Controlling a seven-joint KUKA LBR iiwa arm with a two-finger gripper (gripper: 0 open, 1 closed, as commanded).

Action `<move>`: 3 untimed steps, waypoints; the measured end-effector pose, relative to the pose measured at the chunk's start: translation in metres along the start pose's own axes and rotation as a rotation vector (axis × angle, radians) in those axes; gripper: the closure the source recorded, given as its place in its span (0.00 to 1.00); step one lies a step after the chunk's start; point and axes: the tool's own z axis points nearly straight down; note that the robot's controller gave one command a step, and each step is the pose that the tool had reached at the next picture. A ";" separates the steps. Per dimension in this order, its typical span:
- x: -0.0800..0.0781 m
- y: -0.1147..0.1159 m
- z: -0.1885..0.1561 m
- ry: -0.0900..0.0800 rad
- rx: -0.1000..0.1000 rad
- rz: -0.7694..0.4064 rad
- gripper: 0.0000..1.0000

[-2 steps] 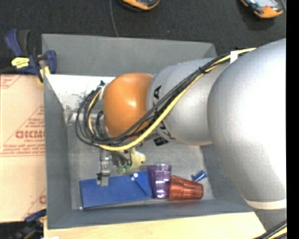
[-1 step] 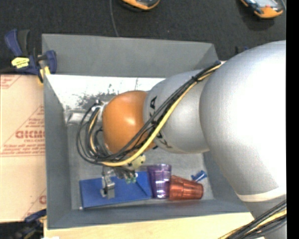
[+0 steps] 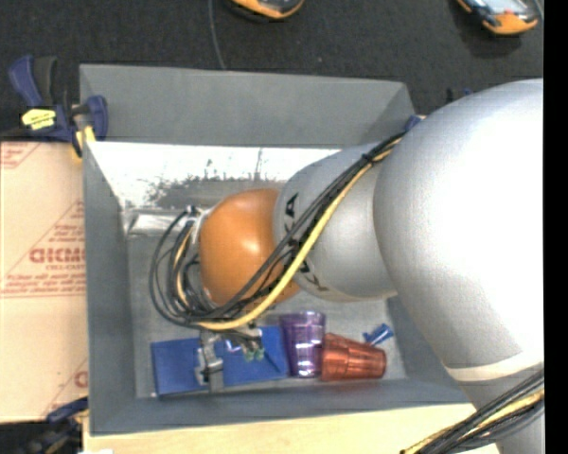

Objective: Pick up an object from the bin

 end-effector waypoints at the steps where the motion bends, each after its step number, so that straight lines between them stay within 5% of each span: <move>1: -0.008 -0.004 0.006 -0.015 0.000 0.115 1.00; 2: -0.008 -0.004 0.005 -0.015 0.000 0.116 1.00; 3: 0.010 -0.061 -0.040 -0.011 0.000 0.044 1.00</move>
Offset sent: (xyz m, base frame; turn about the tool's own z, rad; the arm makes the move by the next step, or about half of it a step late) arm 0.0000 0.0000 0.0000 0.0000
